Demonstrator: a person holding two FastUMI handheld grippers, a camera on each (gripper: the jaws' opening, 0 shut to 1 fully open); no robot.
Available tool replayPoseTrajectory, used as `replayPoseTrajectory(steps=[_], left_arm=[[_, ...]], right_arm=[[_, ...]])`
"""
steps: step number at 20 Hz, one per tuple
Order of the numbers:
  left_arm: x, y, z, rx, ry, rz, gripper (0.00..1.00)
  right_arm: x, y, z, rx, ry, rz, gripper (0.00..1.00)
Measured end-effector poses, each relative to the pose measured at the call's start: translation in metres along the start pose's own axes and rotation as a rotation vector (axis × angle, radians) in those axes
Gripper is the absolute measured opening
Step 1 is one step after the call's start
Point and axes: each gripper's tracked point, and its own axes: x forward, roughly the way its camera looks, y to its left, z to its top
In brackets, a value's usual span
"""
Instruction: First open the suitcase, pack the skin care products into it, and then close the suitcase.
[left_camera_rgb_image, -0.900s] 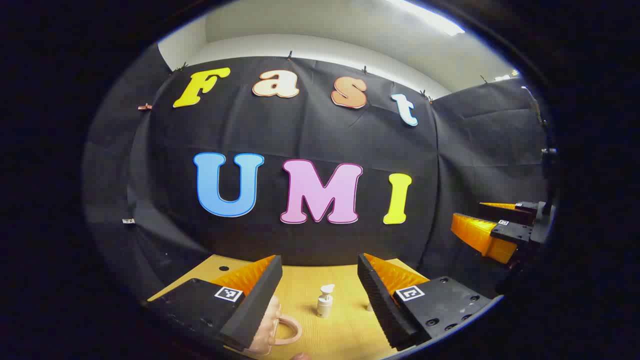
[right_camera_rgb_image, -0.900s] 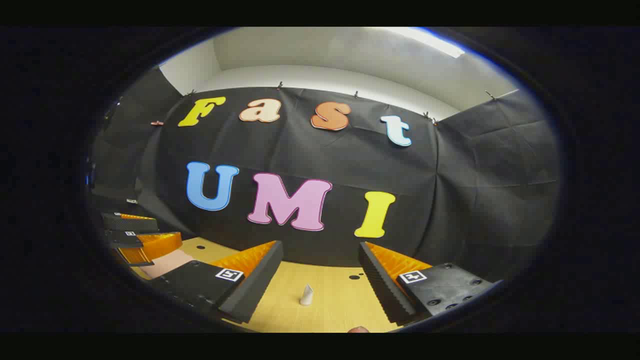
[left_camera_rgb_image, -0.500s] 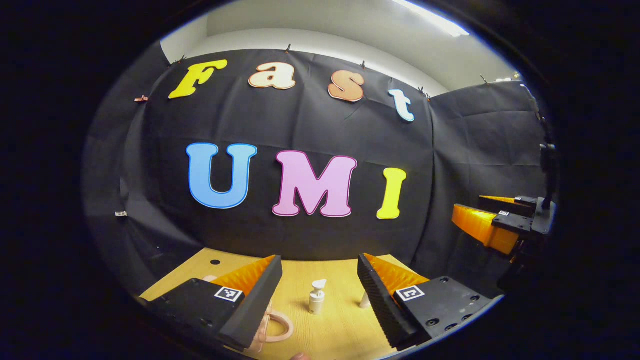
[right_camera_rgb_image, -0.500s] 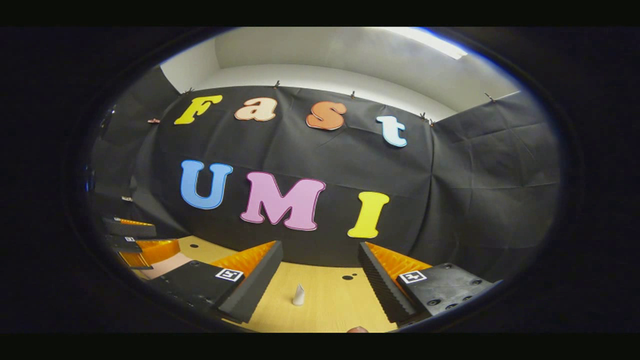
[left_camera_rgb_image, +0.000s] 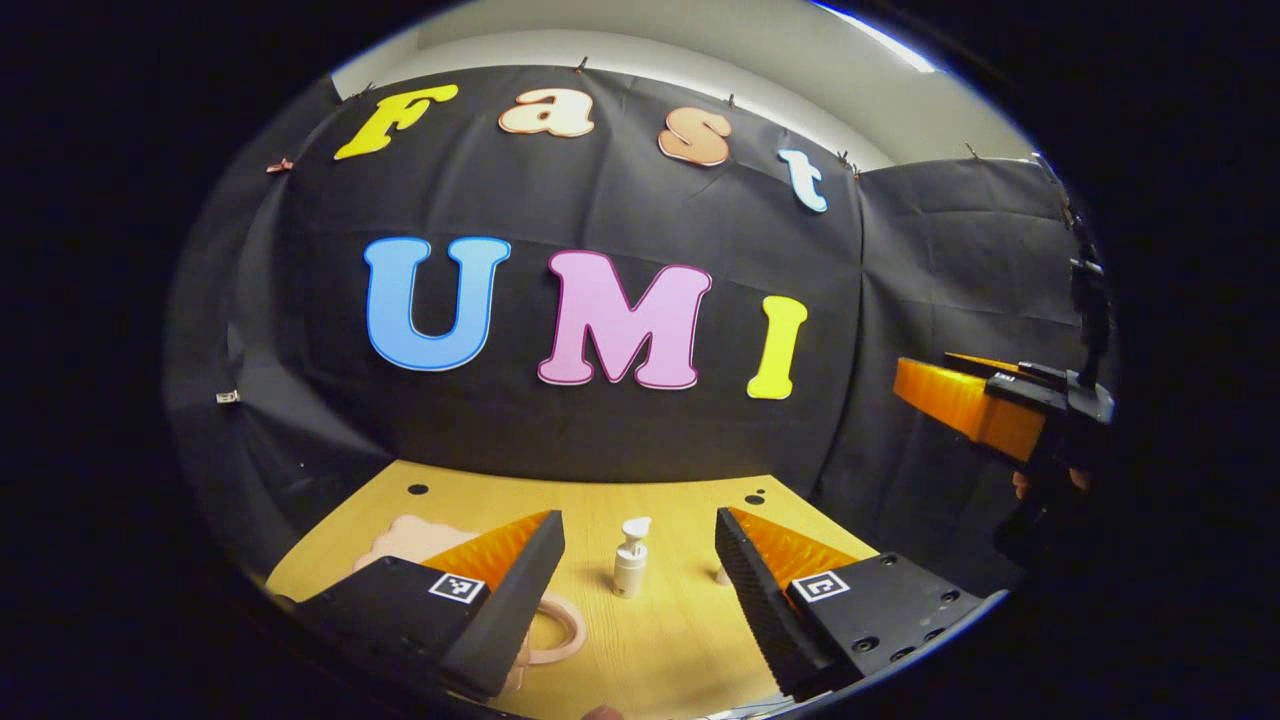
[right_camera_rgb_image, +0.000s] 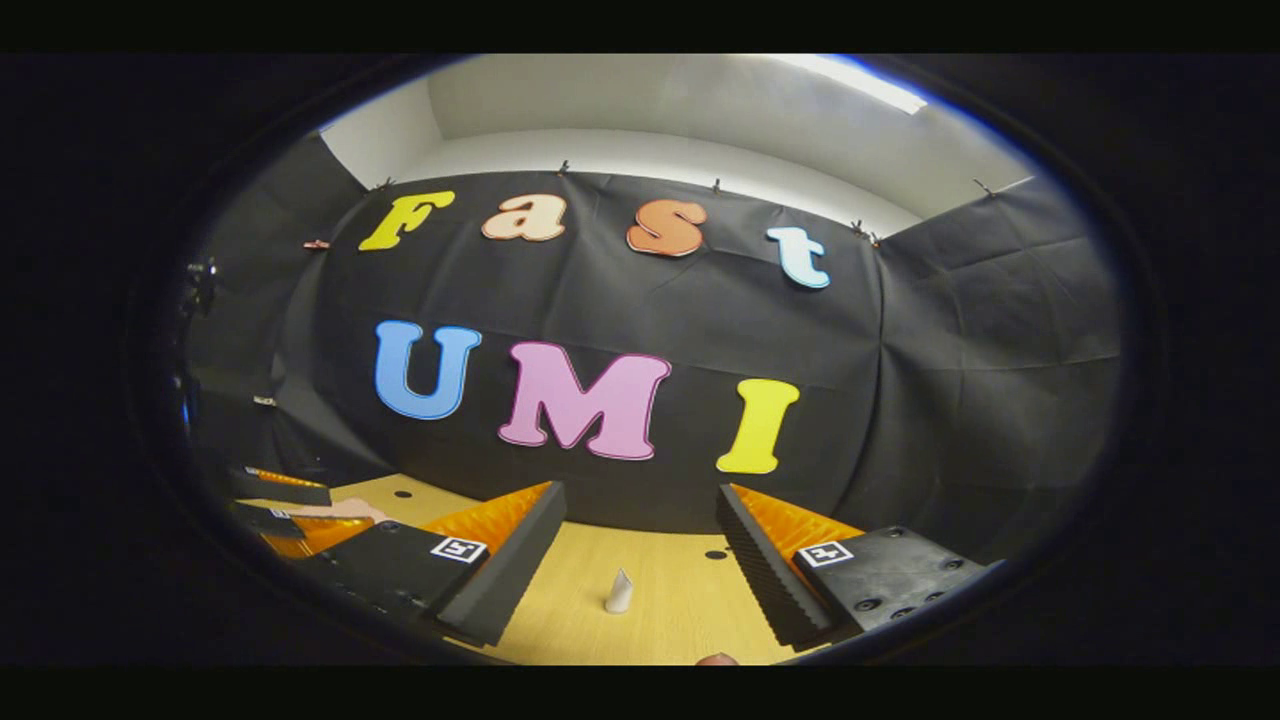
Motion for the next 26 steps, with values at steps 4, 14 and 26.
replayPoseTrajectory(steps=[4,14,26], left_arm=[[0.028,0.011,-0.056,-0.056,0.142,0.045,0.95],[0.095,0.049,-0.173,-0.104,0.447,0.248,0.96],[0.131,0.063,-0.261,-0.048,0.731,0.196,0.91]], right_arm=[[0.016,0.002,-0.01,-0.014,-0.011,0.066,0.96],[0.059,-0.065,-0.086,0.05,0.091,0.163,0.96],[0.068,-0.095,-0.115,0.037,0.174,0.068,0.96]])
